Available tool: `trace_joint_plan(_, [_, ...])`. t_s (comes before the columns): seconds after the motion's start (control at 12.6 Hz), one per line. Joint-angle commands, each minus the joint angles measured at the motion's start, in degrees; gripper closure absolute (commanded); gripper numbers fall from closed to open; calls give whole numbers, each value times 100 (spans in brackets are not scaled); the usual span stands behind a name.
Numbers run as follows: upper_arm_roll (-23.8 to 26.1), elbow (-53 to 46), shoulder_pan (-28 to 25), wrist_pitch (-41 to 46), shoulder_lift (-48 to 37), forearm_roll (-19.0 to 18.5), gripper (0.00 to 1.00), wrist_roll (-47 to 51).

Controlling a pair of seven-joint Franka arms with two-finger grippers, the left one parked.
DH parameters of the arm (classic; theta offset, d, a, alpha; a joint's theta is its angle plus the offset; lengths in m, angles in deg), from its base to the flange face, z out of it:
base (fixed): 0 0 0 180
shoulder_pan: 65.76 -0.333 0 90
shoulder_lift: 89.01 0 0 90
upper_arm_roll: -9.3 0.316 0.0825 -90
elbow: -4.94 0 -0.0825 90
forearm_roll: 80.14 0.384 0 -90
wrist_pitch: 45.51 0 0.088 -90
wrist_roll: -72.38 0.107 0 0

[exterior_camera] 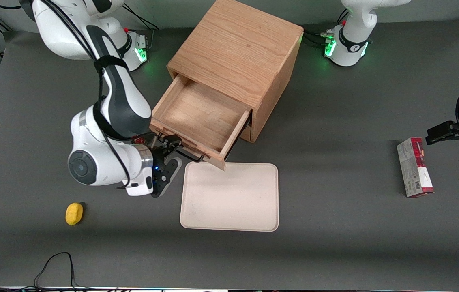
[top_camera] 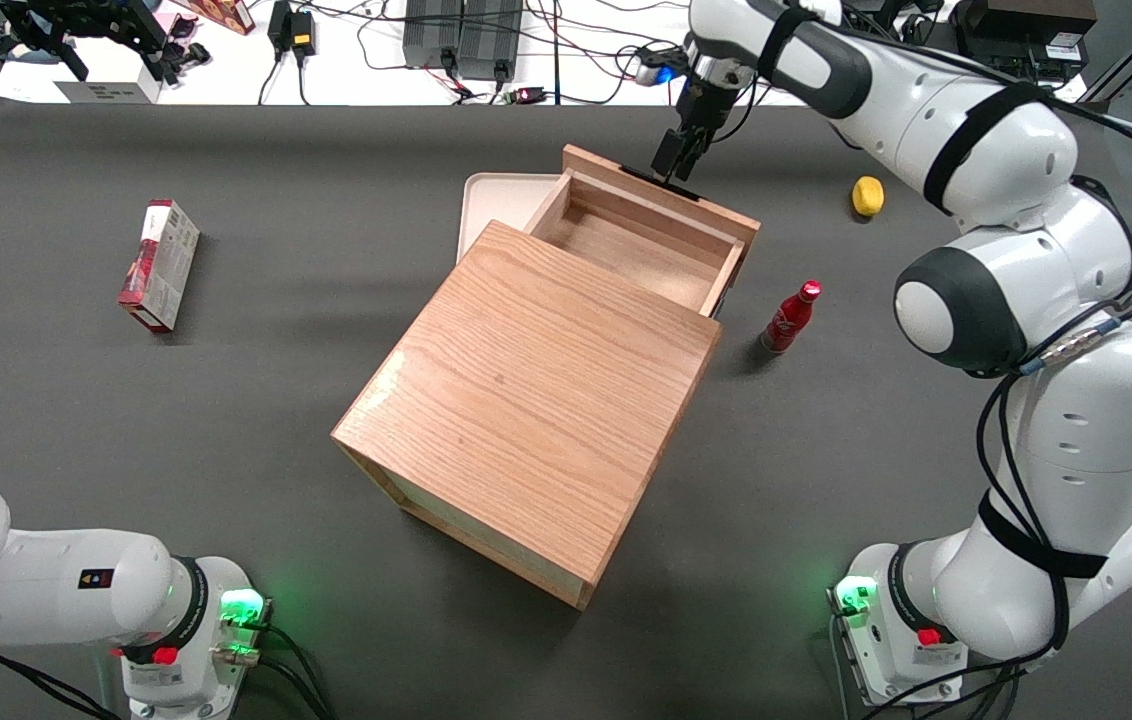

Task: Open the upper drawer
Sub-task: 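Keep pulling the drawer further open with the right gripper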

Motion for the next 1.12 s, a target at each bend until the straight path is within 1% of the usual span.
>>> trace_joint_plan(0.0, [-8, 55, -46, 46, 9, 5, 0, 42])
trace_joint_plan(0.24, [-34, 20, -2, 2, 97, -66, 0, 32])
trace_joint_plan(1.04, [-61, -234, 270, -24, 176, -57, 0, -214])
